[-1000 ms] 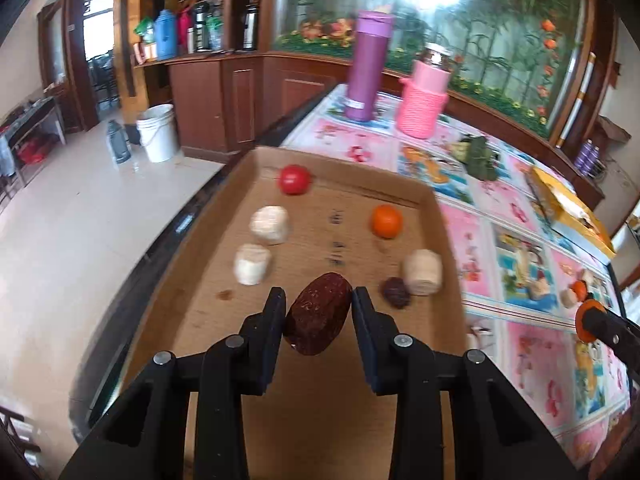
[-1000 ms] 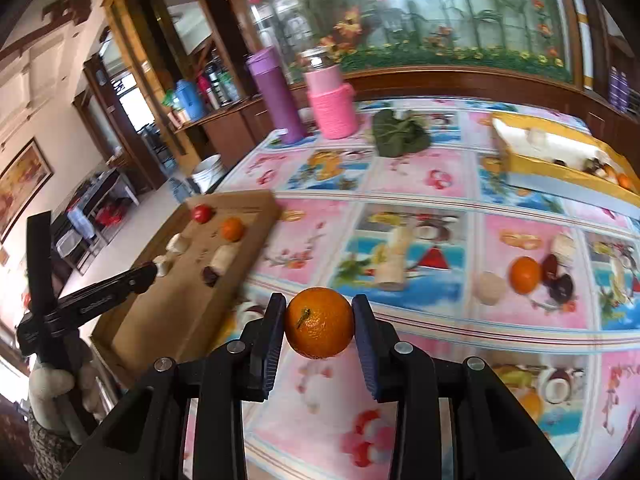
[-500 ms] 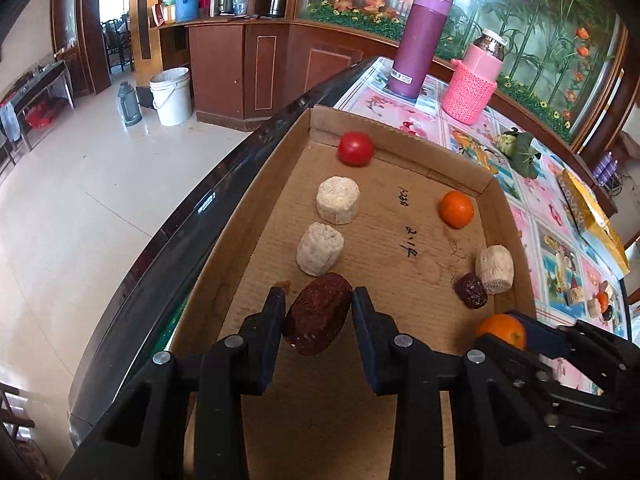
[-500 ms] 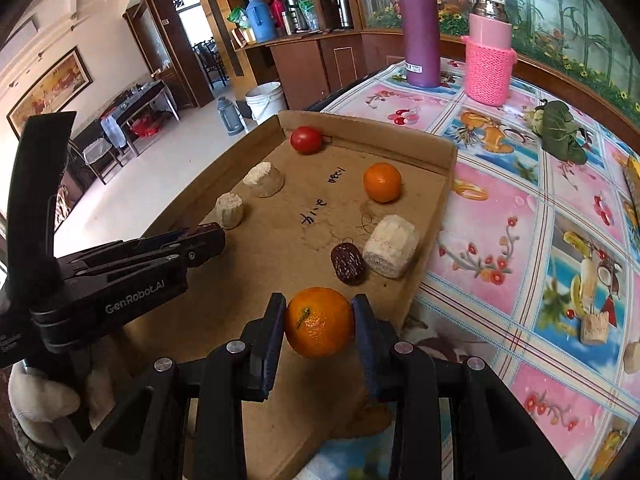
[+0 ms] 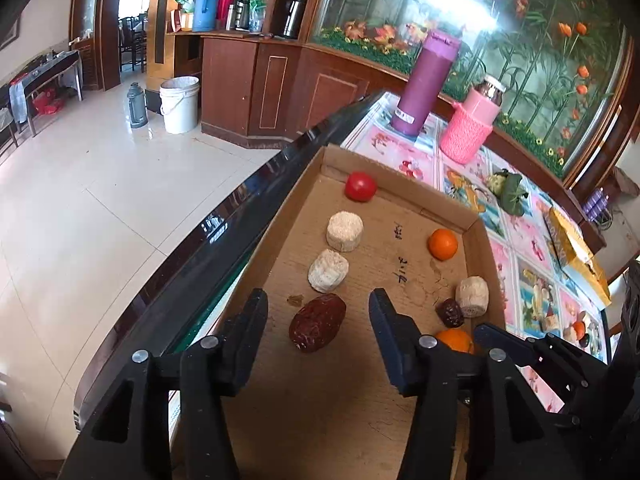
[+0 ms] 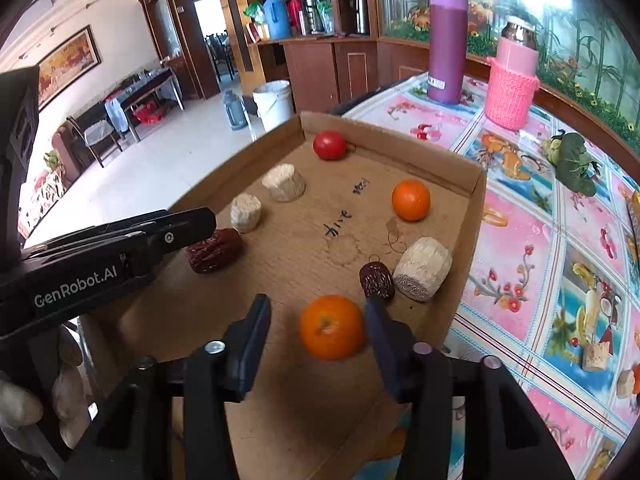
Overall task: Organize fruits
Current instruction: 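Withdraw both open tools from the box back to the fruit pile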
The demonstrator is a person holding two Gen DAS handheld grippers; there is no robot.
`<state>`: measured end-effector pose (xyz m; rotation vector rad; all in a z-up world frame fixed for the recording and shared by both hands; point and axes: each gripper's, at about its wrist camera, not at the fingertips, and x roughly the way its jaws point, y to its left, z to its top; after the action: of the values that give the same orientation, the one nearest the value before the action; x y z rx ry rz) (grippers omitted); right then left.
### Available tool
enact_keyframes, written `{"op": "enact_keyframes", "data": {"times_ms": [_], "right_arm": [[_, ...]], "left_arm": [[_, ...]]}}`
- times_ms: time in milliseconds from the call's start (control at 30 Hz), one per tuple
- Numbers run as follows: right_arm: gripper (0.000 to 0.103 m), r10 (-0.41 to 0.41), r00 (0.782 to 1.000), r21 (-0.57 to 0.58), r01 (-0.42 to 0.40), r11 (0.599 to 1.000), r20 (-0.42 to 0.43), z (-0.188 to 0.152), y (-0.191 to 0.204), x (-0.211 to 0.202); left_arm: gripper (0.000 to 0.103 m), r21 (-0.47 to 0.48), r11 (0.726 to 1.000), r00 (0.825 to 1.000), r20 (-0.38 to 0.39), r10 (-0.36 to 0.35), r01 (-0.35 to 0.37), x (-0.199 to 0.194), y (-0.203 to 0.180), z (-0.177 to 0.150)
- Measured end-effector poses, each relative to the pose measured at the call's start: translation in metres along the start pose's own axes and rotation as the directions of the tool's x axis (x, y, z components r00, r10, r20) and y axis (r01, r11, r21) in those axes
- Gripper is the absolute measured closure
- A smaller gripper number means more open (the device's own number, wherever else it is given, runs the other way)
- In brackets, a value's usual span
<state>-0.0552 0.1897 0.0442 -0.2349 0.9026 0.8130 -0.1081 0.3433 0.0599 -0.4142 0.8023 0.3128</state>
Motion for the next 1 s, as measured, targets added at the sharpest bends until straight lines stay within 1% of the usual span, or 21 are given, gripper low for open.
{"op": "enact_keyframes", "data": {"times_ms": [100, 133, 167, 200, 367, 433, 567, 633, 800, 1000], "right_arm": [[0.044, -0.006, 0.999, 0.004, 0.006, 1.0, 0.033, -0.001, -0.002, -0.014], [0.042, -0.007, 0.999, 0.008, 0.007, 1.0, 0.041, -0.002, -0.004, -0.02], [0.038, -0.009, 0.999, 0.019, 0.008, 1.0, 0.052, -0.005, -0.006, -0.027], [0.037, -0.01, 0.998, 0.031, 0.008, 0.999, 0.061, -0.007, -0.009, -0.033], [0.03, -0.03, 0.993, 0.113, 0.017, 0.993, 0.114, -0.026, -0.035, -0.07], [0.028, -0.049, 0.99, 0.149, 0.03, 0.988, 0.129, -0.035, -0.049, -0.084], [0.028, -0.097, 0.985, 0.213, 0.066, 0.975, 0.143, -0.054, -0.078, -0.108], [0.027, -0.125, 0.982, 0.247, 0.087, 0.965, 0.143, -0.066, -0.094, -0.118], [0.026, -0.171, 0.975, 0.341, 0.114, 0.933, 0.143, -0.095, -0.133, -0.144], [0.026, -0.228, 0.963, 0.42, 0.15, 0.895, 0.142, -0.126, -0.176, -0.168]], "left_arm": [[0.05, 0.014, 1.0, 1.0, 0.02, -0.01, 0.01, -0.012, -0.007, -0.001], [0.048, 0.024, 1.0, 1.0, 0.027, -0.015, 0.015, -0.016, -0.011, -0.002], [0.045, 0.035, 0.999, 0.999, 0.035, -0.02, 0.019, -0.021, -0.015, -0.002], [0.042, 0.046, 0.999, 0.999, 0.042, -0.026, 0.024, -0.025, -0.02, -0.003], [0.039, 0.145, 0.988, 0.996, 0.067, -0.055, 0.044, -0.043, -0.06, -0.014], [0.039, 0.204, 0.978, 0.995, 0.081, -0.051, 0.034, -0.049, -0.078, -0.021], [0.038, 0.317, 0.948, 0.993, 0.115, -0.033, -0.006, -0.059, -0.12, -0.038], [0.038, 0.358, 0.934, 0.993, 0.115, -0.04, -0.004, -0.061, -0.136, -0.046], [0.038, 0.428, 0.904, 0.994, 0.101, -0.047, -0.001, -0.063, -0.167, -0.061], [0.038, 0.475, 0.88, 0.996, 0.071, -0.051, 0.011, -0.061, -0.191, -0.073]]}}
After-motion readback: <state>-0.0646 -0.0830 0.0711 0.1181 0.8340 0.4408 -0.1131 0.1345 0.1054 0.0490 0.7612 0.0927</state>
